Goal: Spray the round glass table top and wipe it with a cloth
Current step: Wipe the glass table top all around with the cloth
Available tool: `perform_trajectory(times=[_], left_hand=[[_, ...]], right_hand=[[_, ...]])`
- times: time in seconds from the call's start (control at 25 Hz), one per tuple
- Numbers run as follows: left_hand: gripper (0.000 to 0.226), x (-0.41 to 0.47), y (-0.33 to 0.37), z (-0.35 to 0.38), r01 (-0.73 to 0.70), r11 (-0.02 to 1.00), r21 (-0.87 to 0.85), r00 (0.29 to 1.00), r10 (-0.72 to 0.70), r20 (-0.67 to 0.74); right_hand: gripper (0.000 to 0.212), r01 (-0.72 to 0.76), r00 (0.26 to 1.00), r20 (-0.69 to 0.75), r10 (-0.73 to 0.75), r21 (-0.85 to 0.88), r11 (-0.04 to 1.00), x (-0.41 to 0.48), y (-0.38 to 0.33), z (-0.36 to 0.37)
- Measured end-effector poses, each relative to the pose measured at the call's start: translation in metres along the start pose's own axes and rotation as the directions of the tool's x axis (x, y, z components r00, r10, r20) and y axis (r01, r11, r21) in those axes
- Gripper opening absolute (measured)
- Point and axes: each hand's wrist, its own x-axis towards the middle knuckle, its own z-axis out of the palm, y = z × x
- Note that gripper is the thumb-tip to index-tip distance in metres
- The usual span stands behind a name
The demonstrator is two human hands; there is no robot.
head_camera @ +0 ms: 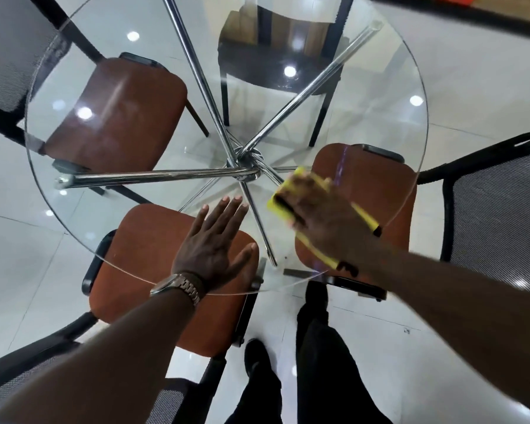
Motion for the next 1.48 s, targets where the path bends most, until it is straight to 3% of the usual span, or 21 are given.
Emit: perform_trajectory(times=[0.08, 0.16, 0.24, 0.28, 0.32, 0.4, 0.44, 0.48, 0.52, 0.6, 0.68, 0.8, 0.84, 0.92, 1.0, 1.04, 1.12, 1.2, 1.32, 1.4, 1.48], left_hand=[[0.079, 0.002, 0.001, 0.001, -0.004, 1.0, -0.005, 1.0, 0.004, -0.005], [0.079, 0.003, 0.003, -0.002, 0.009, 1.0, -0.004, 1.0, -0.009, -0.001], [0.08, 0.002, 0.005, -0.004, 0.026, 1.0, -0.005, 1.0, -0.026, 0.004], [0.079, 0.004, 0.007, -0.006, 0.026, 1.0, -0.002, 1.0, -0.026, -0.003], [0.077, 0.007, 0.009, -0.006, 0.018, 1.0, -0.004, 1.0, -0.018, -0.018], [0.071, 0.023, 0.012, -0.006, -0.008, 1.0, -0.031, 0.998, 0.006, -0.06], [0.069, 0.042, 0.013, -0.006, -0.004, 1.0, -0.03, 0.997, 0.001, -0.08], [0.067, 0.064, 0.014, -0.007, 0.018, 1.0, -0.015, 0.995, -0.019, -0.098], [0.067, 0.09, 0.015, -0.009, 0.055, 0.998, -0.002, 0.991, -0.055, -0.12], [0.067, 0.15, 0.016, -0.012, 0.136, 0.991, -0.005, 0.976, -0.135, -0.17], [0.07, 0.191, 0.015, -0.011, 0.174, 0.985, -0.009, 0.971, -0.173, -0.167], [0.072, 0.207, 0.019, -0.001, 0.21, 0.978, -0.02, 0.972, -0.21, -0.107], [0.072, 0.206, 0.021, 0.002, 0.219, 0.975, -0.023, 0.971, -0.22, -0.097], [0.071, 0.207, 0.02, 0.002, 0.218, 0.975, -0.035, 0.97, -0.221, -0.104], [0.07, 0.207, 0.016, 0.001, 0.211, 0.977, -0.038, 0.971, -0.214, -0.104], [0.07, 0.208, 0.016, 0.001, 0.206, 0.978, -0.03, 0.972, -0.208, -0.107], [0.07, 0.209, 0.016, 0.001, 0.203, 0.979, -0.006, 0.972, -0.202, -0.12], [0.071, 0.208, 0.016, 0.002, 0.202, 0.979, -0.001, 0.973, -0.201, -0.118], [0.073, 0.209, 0.017, -0.001, 0.215, 0.977, -0.001, 0.972, -0.214, -0.098], [0.073, 0.209, 0.018, -0.003, 0.216, 0.976, -0.01, 0.973, -0.216, -0.084], [0.073, 0.209, 0.019, -0.004, 0.218, 0.976, -0.012, 0.973, -0.218, -0.07]], right_hand=[[0.059, -0.256, 0.966, -0.031, 0.256, 0.019, 0.966, 0.026, 0.06, -0.004], [0.06, -0.55, 0.832, -0.041, 0.553, 0.066, 0.833, 0.023, 0.069, -0.01], [0.064, -0.688, 0.719, -0.094, 0.689, 0.042, 0.724, 0.01, 0.032, -0.011], [0.065, -0.667, 0.739, -0.087, 0.668, 0.042, 0.744, 0.003, 0.011, -0.012], [0.066, -0.551, 0.832, -0.049, 0.553, 0.049, 0.833, 0.001, -0.002, -0.01], [0.065, -0.127, 0.991, 0.045, 0.124, 0.062, 0.99, 0.022, 0.006, -0.011], [0.064, 0.086, 0.995, 0.051, -0.089, 0.071, 0.994, 0.048, 0.03, -0.01], [0.063, 0.207, 0.977, 0.039, -0.211, 0.087, 0.974, 0.077, 0.06, -0.008], [0.061, 0.224, 0.974, 0.022, -0.226, 0.074, 0.972, 0.103, 0.093, -0.004], [0.058, -0.027, 0.999, -0.042, 0.027, 0.0, 1.0, 0.133, 0.16, 0.001], [0.061, -0.337, 0.94, -0.058, 0.337, -0.003, 0.941, 0.111, 0.191, -0.008], [0.065, -0.528, 0.846, -0.062, 0.53, 0.045, 0.848, 0.038, 0.149, -0.021], [0.066, -0.487, 0.872, -0.034, 0.489, 0.058, 0.872, 0.026, 0.123, -0.021], [0.068, -0.257, 0.965, 0.062, 0.253, 0.075, 0.963, 0.049, 0.101, -0.017], [0.065, 0.006, 0.999, 0.042, -0.011, 0.111, 0.994, 0.124, 0.125, -0.009], [0.062, 0.044, 0.999, 0.017, -0.046, 0.116, 0.992, 0.162, 0.15, -0.004], [0.058, -0.132, 0.99, -0.041, 0.135, 0.081, 0.988, 0.208, 0.212, -0.001], [0.06, -0.436, 0.897, -0.056, 0.438, 0.046, 0.899, 0.188, 0.25, -0.005], [0.063, -0.617, 0.783, -0.053, 0.62, 0.056, 0.785, 0.106, 0.223, -0.019], [0.067, -0.55, 0.832, -0.021, 0.554, 0.084, 0.831, 0.075, 0.158, -0.019], [0.069, -0.279, 0.96, 0.065, 0.274, 0.1, 0.955, 0.089, 0.113, -0.017]])
